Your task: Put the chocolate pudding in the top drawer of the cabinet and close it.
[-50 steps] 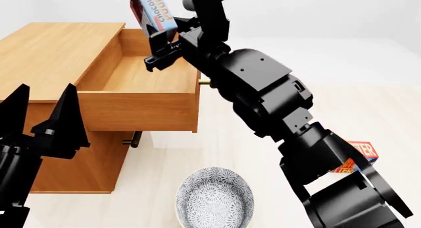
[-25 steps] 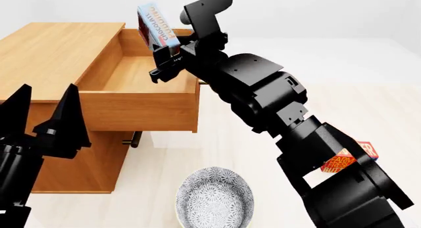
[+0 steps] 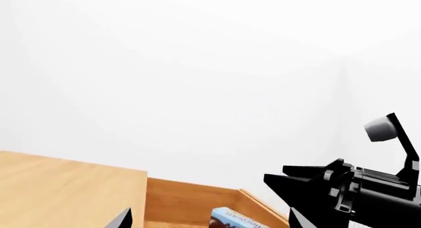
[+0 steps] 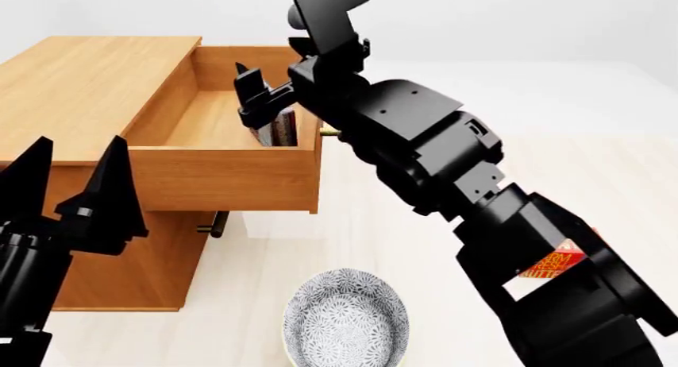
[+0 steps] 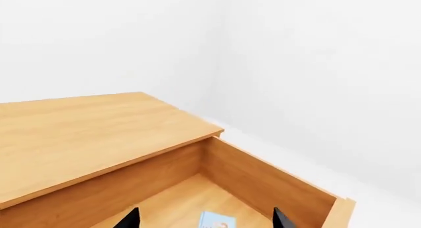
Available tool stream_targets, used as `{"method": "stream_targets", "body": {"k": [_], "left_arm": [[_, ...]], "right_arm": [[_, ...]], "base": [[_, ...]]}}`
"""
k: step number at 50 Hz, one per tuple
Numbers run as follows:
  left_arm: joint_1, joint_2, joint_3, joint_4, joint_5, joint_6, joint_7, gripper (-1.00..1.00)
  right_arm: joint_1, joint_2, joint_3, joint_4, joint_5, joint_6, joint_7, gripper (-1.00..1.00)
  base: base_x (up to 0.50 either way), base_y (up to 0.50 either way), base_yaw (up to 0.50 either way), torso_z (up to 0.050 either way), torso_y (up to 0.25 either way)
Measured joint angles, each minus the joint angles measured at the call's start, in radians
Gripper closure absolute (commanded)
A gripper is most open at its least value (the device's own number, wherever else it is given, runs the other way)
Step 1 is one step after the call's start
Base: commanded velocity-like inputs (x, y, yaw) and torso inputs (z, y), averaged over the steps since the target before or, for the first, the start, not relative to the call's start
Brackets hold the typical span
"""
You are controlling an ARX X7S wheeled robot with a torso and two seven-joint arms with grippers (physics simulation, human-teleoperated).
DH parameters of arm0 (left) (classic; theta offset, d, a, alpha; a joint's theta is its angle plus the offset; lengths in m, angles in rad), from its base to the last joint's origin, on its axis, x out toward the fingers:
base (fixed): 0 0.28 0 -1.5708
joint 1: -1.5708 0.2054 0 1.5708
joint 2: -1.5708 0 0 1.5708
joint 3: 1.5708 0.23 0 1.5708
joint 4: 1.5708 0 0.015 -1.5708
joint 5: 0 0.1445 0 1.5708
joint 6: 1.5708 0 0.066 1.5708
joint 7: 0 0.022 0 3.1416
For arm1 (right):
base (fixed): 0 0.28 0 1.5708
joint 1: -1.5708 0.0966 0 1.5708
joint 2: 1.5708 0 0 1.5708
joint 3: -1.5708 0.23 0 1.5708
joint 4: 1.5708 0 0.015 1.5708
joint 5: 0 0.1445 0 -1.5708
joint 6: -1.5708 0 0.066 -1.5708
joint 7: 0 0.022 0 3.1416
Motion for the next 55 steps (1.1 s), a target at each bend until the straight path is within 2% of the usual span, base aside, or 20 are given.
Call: {"method": "stream_targets", "body": {"k": [22,55], "left_arm": [[0.017,0.005,-0.021,0.006,0.003,-0.007,0.003,-1.0],[0.015,0.032,-0.047,0.03,0.025,-0.061,0.007,-1.0]], "right_arm": [[-0.06,0.097,0.012,-0.158,-0.086,-0.123,0.187,-1.0],[-0.241,0.461,0.096,-0.665,-0.109,-0.134,0.486,-1.0]], "base": [[0.0,0.0,0.0,0.0,0.0],[0.0,0.0,0.0,0.0,0.0]]}}
